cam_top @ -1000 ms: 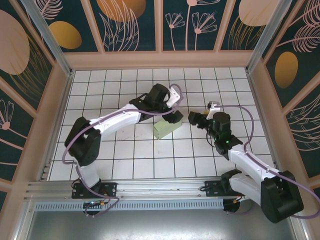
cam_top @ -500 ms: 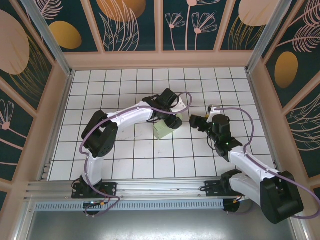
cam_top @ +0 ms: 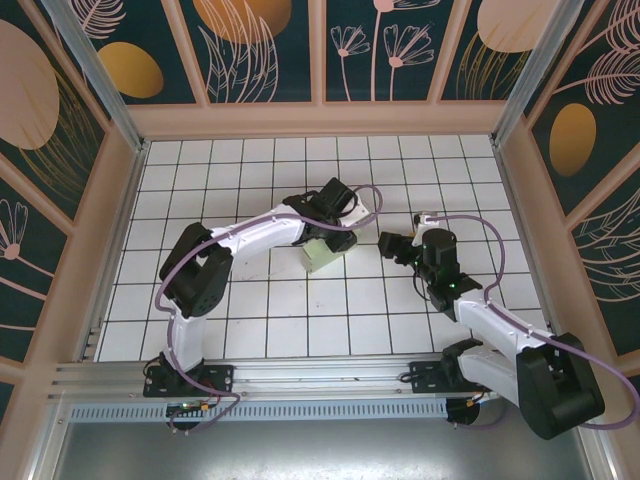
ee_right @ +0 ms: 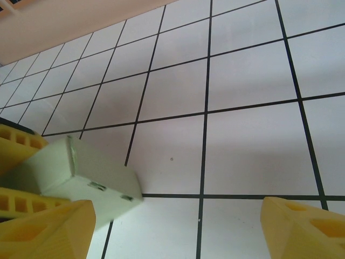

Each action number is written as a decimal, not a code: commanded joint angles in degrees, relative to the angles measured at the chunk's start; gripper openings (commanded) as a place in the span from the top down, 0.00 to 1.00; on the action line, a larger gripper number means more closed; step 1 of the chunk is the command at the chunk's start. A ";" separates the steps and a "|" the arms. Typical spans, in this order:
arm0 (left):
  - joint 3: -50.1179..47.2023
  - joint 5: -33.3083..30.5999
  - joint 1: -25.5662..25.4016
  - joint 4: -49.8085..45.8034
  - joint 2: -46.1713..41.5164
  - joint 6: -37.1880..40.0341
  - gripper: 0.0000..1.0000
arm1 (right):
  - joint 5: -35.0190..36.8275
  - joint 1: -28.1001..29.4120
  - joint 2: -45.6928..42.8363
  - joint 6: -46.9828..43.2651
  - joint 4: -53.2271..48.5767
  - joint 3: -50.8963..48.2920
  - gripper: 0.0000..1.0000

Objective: Fold the paper box

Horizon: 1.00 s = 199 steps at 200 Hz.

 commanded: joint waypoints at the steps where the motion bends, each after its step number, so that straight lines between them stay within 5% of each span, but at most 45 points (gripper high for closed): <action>1: -2.59 -14.78 0.01 3.11 -4.15 1.91 0.68 | 0.56 -0.38 0.45 0.05 3.10 -0.43 0.20; 59: -7.16 -42.00 -0.01 10.91 -2.32 4.71 0.63 | -0.70 -0.51 1.42 0.44 4.50 -0.52 0.20; 95: -3.62 -49.22 -0.05 8.35 4.11 2.67 0.61 | -0.65 -0.51 1.01 0.29 3.99 -0.60 0.20; 118: -1.77 -46.54 -0.06 5.61 6.43 0.36 0.52 | -0.31 -0.52 0.69 0.14 3.60 -0.54 0.20; 161: -3.10 -34.39 0.00 6.24 2.51 -3.76 0.02 | 0.03 -0.57 0.39 -0.26 3.62 -0.34 0.20; 199: -6.96 -15.81 2.99 13.51 -6.71 -10.34 0.01 | 0.04 -0.71 1.02 -1.79 4.48 0.83 0.20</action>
